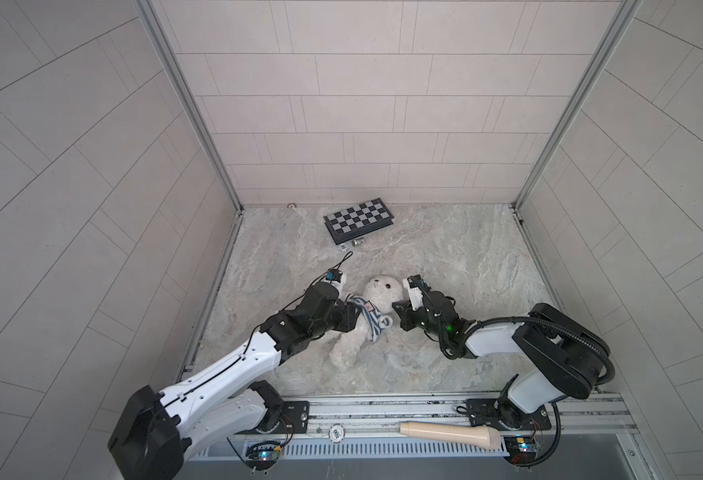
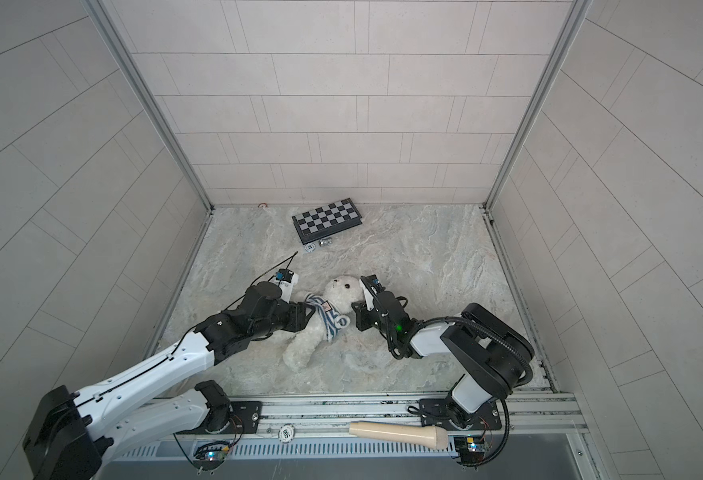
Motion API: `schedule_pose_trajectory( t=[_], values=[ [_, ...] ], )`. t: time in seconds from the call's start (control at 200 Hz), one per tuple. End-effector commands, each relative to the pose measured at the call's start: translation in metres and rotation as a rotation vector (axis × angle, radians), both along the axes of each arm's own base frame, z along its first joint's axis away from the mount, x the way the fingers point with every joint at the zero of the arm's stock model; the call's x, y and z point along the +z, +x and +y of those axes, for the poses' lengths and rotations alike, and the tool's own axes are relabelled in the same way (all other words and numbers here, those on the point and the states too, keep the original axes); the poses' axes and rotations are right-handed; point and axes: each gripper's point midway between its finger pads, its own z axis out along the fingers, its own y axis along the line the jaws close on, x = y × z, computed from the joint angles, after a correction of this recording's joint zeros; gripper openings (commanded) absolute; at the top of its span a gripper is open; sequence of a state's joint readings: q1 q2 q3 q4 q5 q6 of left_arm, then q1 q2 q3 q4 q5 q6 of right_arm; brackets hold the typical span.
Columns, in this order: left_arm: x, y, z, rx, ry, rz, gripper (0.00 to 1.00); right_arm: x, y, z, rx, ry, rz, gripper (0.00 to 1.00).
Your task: Dress the teddy bear
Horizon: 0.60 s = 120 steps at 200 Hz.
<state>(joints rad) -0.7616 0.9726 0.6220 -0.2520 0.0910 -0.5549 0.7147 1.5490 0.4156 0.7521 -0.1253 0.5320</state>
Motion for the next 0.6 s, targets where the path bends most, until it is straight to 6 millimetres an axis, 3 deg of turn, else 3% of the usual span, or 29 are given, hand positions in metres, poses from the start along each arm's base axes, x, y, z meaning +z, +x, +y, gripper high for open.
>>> schedule_pose_trajectory(
  t=[0.0,0.14,0.275,0.425,0.596],
  values=[
    [0.001,-0.019,-0.007,0.004,-0.034,0.056,0.57,0.02,0.007,-0.012,-0.12,0.015,-0.065,0.0],
    [-0.011,-0.032,-0.024,-0.016,-0.043,0.102,0.56,0.032,0.0,-0.017,-0.143,-0.002,-0.097,0.0],
    [-0.029,-0.033,-0.029,0.018,-0.041,0.139,0.49,0.037,-0.005,-0.019,-0.148,-0.013,-0.097,0.0],
    [-0.031,-0.034,-0.04,0.004,-0.087,0.143,0.39,0.037,-0.011,-0.019,-0.148,-0.012,-0.102,0.0],
    [-0.036,-0.035,-0.045,-0.004,-0.083,0.151,0.35,0.035,-0.015,-0.019,-0.146,-0.014,-0.098,0.0]
  ],
)
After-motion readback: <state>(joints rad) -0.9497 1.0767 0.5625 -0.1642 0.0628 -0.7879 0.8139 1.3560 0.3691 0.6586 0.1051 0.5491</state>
